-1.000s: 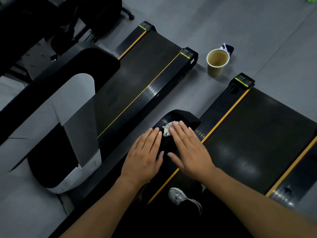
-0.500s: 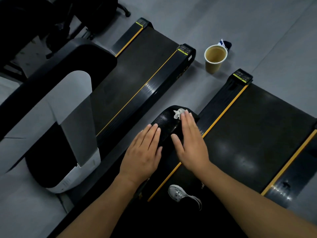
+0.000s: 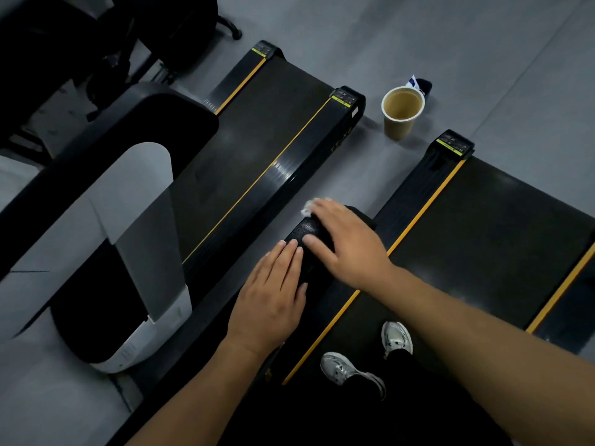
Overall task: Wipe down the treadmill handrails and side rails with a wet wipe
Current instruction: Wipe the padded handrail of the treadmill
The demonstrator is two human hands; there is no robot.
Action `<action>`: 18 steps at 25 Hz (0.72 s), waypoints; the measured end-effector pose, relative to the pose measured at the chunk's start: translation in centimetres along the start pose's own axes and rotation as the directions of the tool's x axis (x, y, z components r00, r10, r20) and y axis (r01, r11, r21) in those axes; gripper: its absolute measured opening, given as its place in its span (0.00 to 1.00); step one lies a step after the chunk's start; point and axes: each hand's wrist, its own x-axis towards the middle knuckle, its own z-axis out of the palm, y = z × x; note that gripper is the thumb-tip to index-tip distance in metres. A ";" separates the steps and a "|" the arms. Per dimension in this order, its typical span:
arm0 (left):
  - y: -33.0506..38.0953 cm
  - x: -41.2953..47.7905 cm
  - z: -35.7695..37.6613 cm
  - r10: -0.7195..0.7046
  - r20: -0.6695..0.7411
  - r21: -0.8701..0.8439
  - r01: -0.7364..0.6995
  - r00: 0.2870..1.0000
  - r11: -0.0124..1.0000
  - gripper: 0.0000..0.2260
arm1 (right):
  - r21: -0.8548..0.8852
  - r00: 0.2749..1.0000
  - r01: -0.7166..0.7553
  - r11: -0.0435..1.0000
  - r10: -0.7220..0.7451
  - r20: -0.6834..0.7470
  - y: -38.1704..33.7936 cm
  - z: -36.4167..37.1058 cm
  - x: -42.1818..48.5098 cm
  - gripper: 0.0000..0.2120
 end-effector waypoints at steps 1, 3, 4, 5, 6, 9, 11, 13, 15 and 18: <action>0.0 0.0 0.0 0.001 -0.005 -0.002 -0.001 1.000 1.000 0.24 | -0.007 0.998 0.053 0.999 -0.052 0.038 0.5 -0.1 0.2 0.31; 0.0 0.2 0.0 -0.001 -0.007 -0.004 0.001 1.000 1.000 0.24 | 0.051 0.996 -0.057 0.997 0.053 0.066 2.2 -0.8 1.1 0.29; 0.1 0.2 0.0 -0.002 -0.004 -0.005 0.002 1.000 1.000 0.24 | 0.101 0.985 -0.163 0.981 0.157 0.067 2.8 -1.0 1.5 0.29; 0.1 0.1 -0.1 -0.001 -0.002 -0.008 0.001 1.000 1.000 0.24 | 0.138 0.970 -0.241 0.961 0.233 0.070 3.1 -1.1 1.6 0.30; 0.1 0.1 -0.1 0.002 -0.002 -0.012 -0.002 1.000 1.000 0.24 | 0.154 0.968 -0.252 0.955 0.246 0.054 3.0 -1.0 1.3 0.30; 0.0 0.1 -0.1 0.005 -0.006 -0.008 -0.005 1.000 1.000 0.24 | 0.137 0.996 -0.092 0.986 0.089 0.030 2.1 -0.8 -0.9 0.33; 0.1 0.1 -0.1 0.000 -0.001 -0.009 0.000 1.000 1.000 0.24 | 0.156 0.997 -0.078 0.985 0.073 0.034 2.9 -0.6 -1.8 0.32; 0.1 0.2 -0.1 0.002 0.003 -0.012 -0.002 1.000 1.000 0.24 | 0.234 0.977 -0.209 0.950 0.214 0.002 3.8 -0.8 -1.5 0.29; 0.1 0.1 -0.2 0.008 0.003 -0.016 -0.008 1.000 1.000 0.24 | 0.285 0.965 -0.245 0.927 0.261 -0.020 3.5 -0.9 -1.7 0.30; 0.0 0.2 -0.2 0.006 0.001 -0.019 -0.006 1.000 1.000 0.24 | 0.310 0.991 -0.094 0.946 0.119 -0.065 2.7 -0.1 -3.5 0.29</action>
